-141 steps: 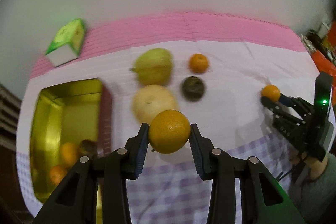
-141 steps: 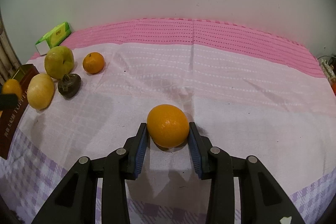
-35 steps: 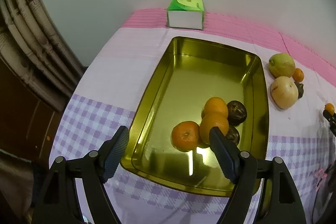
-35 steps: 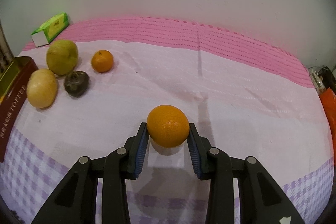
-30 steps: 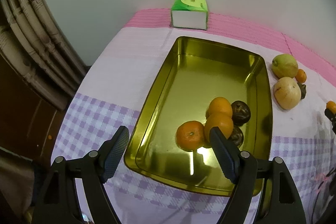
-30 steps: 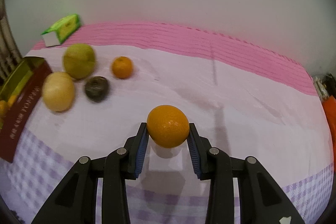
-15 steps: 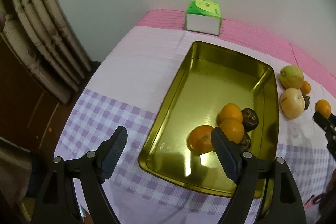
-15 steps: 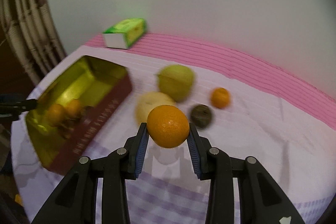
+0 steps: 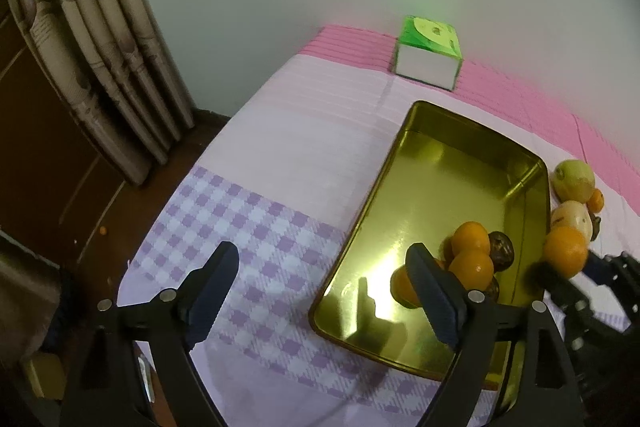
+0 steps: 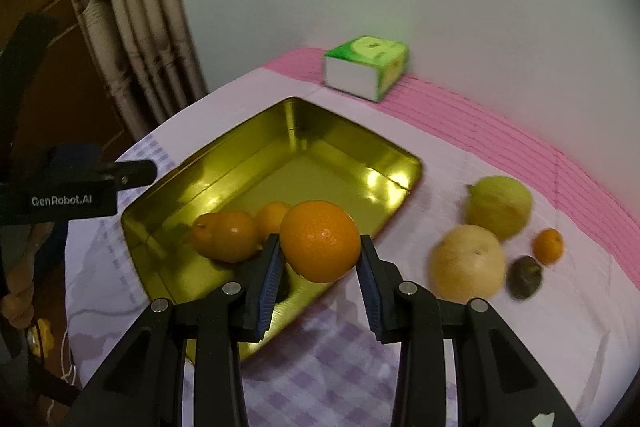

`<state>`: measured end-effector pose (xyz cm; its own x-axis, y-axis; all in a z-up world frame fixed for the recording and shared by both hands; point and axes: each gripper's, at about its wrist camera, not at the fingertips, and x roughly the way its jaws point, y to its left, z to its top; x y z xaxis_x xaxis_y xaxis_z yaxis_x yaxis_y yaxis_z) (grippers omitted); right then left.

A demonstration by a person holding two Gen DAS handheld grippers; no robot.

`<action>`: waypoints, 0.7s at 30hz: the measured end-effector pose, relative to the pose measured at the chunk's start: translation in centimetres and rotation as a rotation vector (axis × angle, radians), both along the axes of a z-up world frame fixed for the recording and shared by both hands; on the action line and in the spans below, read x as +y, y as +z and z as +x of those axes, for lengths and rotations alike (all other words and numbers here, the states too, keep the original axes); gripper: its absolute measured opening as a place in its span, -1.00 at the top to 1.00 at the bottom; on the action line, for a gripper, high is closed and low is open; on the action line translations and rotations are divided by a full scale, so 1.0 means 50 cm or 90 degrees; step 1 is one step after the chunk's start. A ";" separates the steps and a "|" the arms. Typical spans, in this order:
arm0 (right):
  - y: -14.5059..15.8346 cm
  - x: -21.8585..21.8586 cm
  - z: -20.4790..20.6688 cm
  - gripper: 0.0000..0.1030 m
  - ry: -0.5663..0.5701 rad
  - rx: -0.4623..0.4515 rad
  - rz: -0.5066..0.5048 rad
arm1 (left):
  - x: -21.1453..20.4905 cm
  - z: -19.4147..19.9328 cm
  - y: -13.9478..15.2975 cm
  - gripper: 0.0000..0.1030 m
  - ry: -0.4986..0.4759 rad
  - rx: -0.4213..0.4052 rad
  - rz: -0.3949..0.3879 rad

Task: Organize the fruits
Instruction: 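Lower the large orange into the tray with the right gripper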

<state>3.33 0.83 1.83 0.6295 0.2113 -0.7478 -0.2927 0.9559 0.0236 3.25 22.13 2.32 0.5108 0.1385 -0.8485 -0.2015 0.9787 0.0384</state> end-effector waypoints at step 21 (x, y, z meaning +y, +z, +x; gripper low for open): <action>-0.077 0.047 0.025 0.34 0.015 0.054 0.005 | 0.013 -0.003 -0.006 -0.66 0.023 0.008 -0.015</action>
<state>4.61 3.19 -2.02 0.5582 0.2318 -0.7967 -0.3118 0.9484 0.0575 3.10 22.78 2.03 0.4952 0.1371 -0.8579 -0.2364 0.9715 0.0188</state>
